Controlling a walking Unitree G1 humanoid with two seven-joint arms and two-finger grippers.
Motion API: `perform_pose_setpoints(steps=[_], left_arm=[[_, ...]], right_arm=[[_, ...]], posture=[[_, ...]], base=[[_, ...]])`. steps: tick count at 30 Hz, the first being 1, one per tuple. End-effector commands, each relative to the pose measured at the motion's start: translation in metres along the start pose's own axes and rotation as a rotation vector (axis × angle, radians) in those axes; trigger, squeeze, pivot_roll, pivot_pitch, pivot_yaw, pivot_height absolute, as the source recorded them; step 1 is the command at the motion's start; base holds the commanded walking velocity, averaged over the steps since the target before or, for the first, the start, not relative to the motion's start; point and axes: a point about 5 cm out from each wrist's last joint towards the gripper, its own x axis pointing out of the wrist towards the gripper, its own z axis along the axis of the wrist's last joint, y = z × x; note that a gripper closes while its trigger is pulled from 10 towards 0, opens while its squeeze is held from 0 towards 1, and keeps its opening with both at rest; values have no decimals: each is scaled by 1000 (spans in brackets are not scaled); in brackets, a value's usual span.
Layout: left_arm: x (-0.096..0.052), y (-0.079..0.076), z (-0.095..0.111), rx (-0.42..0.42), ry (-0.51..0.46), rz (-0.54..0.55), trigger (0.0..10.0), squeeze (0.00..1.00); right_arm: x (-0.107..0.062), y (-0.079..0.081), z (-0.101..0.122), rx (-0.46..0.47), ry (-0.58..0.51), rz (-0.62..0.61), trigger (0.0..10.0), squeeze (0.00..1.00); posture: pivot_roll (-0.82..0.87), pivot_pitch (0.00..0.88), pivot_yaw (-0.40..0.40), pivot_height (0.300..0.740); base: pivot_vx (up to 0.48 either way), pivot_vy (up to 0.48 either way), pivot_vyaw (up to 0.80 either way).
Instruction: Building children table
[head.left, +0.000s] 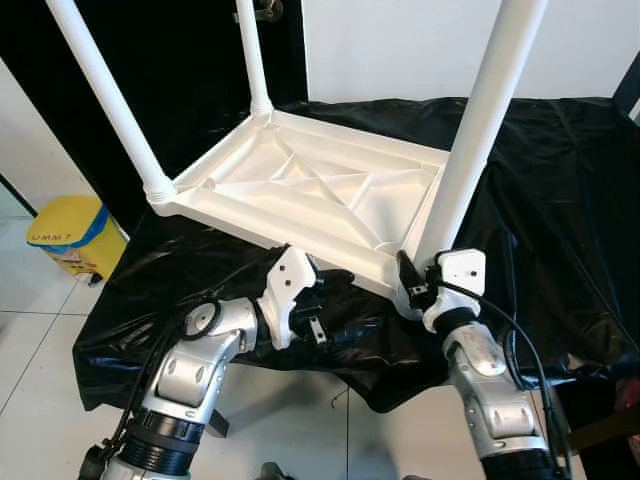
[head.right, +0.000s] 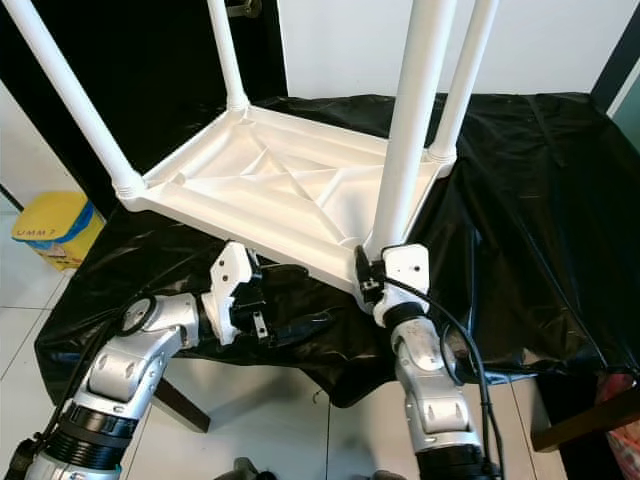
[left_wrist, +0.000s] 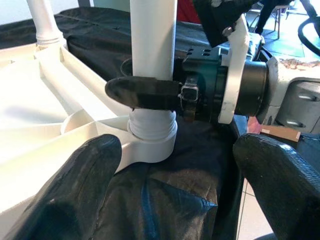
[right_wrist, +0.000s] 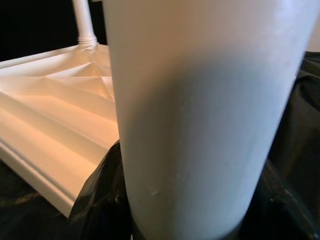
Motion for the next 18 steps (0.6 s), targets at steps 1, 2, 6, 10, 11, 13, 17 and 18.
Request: perform_pose_setpoints(steps=[1,2,6,10,11,13,17,18], left_arm=[[-1,9,0,11,4,126,10000,0],[-1,9,0,11,4,126,10000,0],[-1,14,3,29,-15,180,10000,0],[-3,20,5,2,-30,233,10000,0],[-3,21,4,-15,-24,237,10000,0],[-4,21,3,-23,-21,238,10000,0],[-3,22,3,-5,-15,250,10000,0],[-3,24,3,7,-12,266,10000,0]], right_arm=[[-5,-15,-18,-19,94,-99,10000,0],[-5,-15,-18,-19,94,-99,10000,0],[-1,-6,-14,13,77,-133,10000,0],[-1,-1,-10,-5,49,-103,10000,0],[-2,0,-8,1,38,-90,10000,0],[-2,1,-7,10,27,-76,10000,0],[-1,-2,-1,29,-17,-44,10000,1000],[-1,-4,2,42,-32,-28,10000,1000]], posture=[[-166,12,28,740],[-166,12,28,740],[-156,7,29,740],[-158,22,37,740],[-160,23,44,740],[-160,24,44,740],[-161,23,51,740],[-161,23,51,740]], base=[[0,0,0],[0,0,0],[0,0,0],[0,0,0],[0,0,0],[0,0,0],[0,0,0],[0,0,0]])
